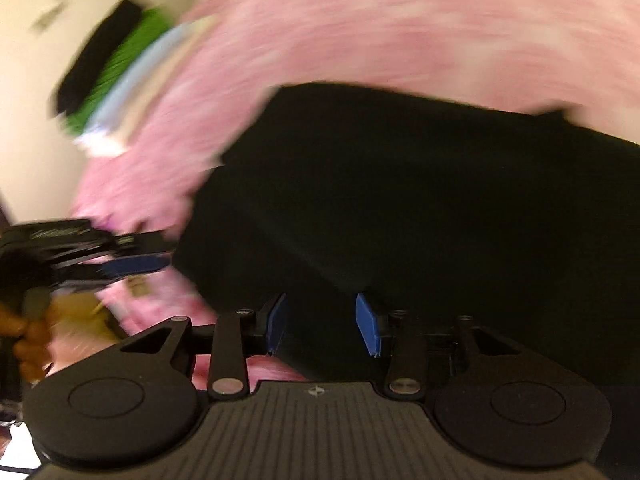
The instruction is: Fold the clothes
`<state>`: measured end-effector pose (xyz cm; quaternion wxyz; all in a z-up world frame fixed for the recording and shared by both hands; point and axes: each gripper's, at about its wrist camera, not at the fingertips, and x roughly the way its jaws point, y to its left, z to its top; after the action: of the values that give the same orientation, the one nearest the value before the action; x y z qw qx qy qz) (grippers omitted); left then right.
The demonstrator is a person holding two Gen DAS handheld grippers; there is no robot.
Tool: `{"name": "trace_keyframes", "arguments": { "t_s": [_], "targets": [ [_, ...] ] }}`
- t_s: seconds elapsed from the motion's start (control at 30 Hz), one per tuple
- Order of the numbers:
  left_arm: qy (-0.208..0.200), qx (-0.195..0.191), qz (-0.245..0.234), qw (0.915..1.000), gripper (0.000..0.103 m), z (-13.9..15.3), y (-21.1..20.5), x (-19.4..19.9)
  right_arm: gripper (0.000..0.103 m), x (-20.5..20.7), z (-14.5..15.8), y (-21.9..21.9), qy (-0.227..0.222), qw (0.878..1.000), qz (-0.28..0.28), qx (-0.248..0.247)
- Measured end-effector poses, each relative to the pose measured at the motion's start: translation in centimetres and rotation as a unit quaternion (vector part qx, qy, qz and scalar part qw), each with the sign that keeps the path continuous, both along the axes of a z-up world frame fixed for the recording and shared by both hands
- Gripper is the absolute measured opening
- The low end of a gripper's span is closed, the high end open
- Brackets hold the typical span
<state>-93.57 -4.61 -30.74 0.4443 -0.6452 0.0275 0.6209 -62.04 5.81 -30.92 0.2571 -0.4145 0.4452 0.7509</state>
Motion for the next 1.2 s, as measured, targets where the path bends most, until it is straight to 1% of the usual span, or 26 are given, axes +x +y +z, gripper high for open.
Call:
{"name": "trace_keyframes", "arguments": {
  "t_s": [0.07,0.1,0.13,0.2,0.27,0.3,0.33,0.37,0.43,0.47,0.53,0.57,0.63,0.73,0.83,0.93,0.97,1.0,1.07,1.1,1.13,1.2],
  "targets": [
    [-0.027,0.016,0.021,0.9993,0.035,-1.0,1.0,0.3,0.043,3.1,0.2,0.9,-0.027,0.998,-0.053,0.015],
    [-0.040,0.023,0.035,0.9983,0.036,-1.5,1.5,0.3,0.043,5.0,0.3,1.4,-0.038,0.995,-0.087,0.021],
    [-0.053,0.031,0.048,0.9970,0.037,-2.1,2.0,0.3,0.043,6.9,0.5,1.9,-0.049,0.991,-0.120,0.026],
    [-0.072,0.038,0.074,0.9940,0.039,-3.2,2.8,0.3,0.045,10.7,0.8,2.6,-0.043,0.981,-0.186,0.024],
    [-0.092,0.049,0.097,0.9898,0.039,-4.3,3.4,0.2,0.048,13.2,1.1,3.0,-0.064,0.971,-0.228,0.031],
    [-0.101,0.055,0.105,0.9878,0.033,-4.8,3.7,0.3,0.048,14.3,1.0,3.0,-0.075,0.966,-0.246,0.033],
    [-0.102,0.061,0.104,0.9874,0.024,-4.9,4.0,0.4,0.048,15.4,0.9,3.1,-0.086,0.960,-0.264,0.034],
    [-0.093,0.071,0.095,0.9886,0.003,-4.6,4.2,0.7,0.048,16.6,0.8,3.1,-0.091,0.954,-0.284,0.031],
    [-0.046,0.104,0.064,0.9915,0.002,-2.5,4.0,1.5,0.048,18.2,0.4,3.1,-0.094,0.944,-0.316,0.022],
    [-0.023,0.122,0.048,0.9911,0.002,-1.2,3.6,2.0,0.048,19.1,0.3,3.0,-0.096,0.938,-0.333,0.018],
    [0.027,0.155,0.030,0.9871,0.002,1.6,1.6,2.9,0.048,20.2,0.1,2.9,-0.098,0.931,-0.351,0.014],
    [0.046,0.166,0.026,0.9847,0.002,2.6,0.6,3.3,0.048,20.5,0.0,2.9,-0.099,0.930,-0.355,0.015],
    [0.059,0.162,0.026,0.9847,0.002,2.9,-1.5,3.6,0.048,20.6,-0.1,2.8,-0.105,0.928,-0.356,0.017],
    [0.066,0.103,0.020,0.9923,0.003,0.2,-3.2,3.8,0.049,20.7,-0.4,2.8,-0.113,0.928,-0.354,0.017],
    [0.079,0.082,0.014,0.9934,0.003,-2.1,-3.7,3.9,0.049,20.5,-0.9,2.8,-0.123,0.929,-0.350,0.012],
    [0.116,0.120,-0.012,0.9859,0.003,-0.4,-4.0,4.5,0.050,20.0,-0.8,2.6,-0.133,0.934,-0.330,0.019],
    [0.127,0.127,-0.028,0.9834,0.003,0.1,-4.1,4.7,0.052,19.9,-0.7,2.5,-0.136,0.937,-0.321,0.022],
    [0.133,0.120,-0.038,0.9831,0.003,-0.2,-4.1,4.8,0.053,19.8,-0.7,2.4,-0.140,0.939,-0.312,0.026],
    [0.127,0.087,-0.050,0.9868,0.006,-1.9,-3.7,4.5,0.054,19.6,-1.0,2.1,-0.150,0.942,-0.299,0.029],
    [0.121,0.076,-0.052,0.9883,0.007,-2.5,-3.5,4.2,0.055,19.2,-1.0,1.9,-0.157,0.944,-0.288,0.035],
    [0.109,0.081,-0.042,0.9899,0.008,-2.6,-3.4,3.7,0.055,18.8,-0.9,1.6,-0.164,0.946,-0.277,0.041],
    [0.095,0.085,-0.035,0.9913,0.011,-2.2,-3.2,3.1,0.055,17.4,-0.4,1.0,-0.180,0.954,-0.233,0.058]
  ]
}}
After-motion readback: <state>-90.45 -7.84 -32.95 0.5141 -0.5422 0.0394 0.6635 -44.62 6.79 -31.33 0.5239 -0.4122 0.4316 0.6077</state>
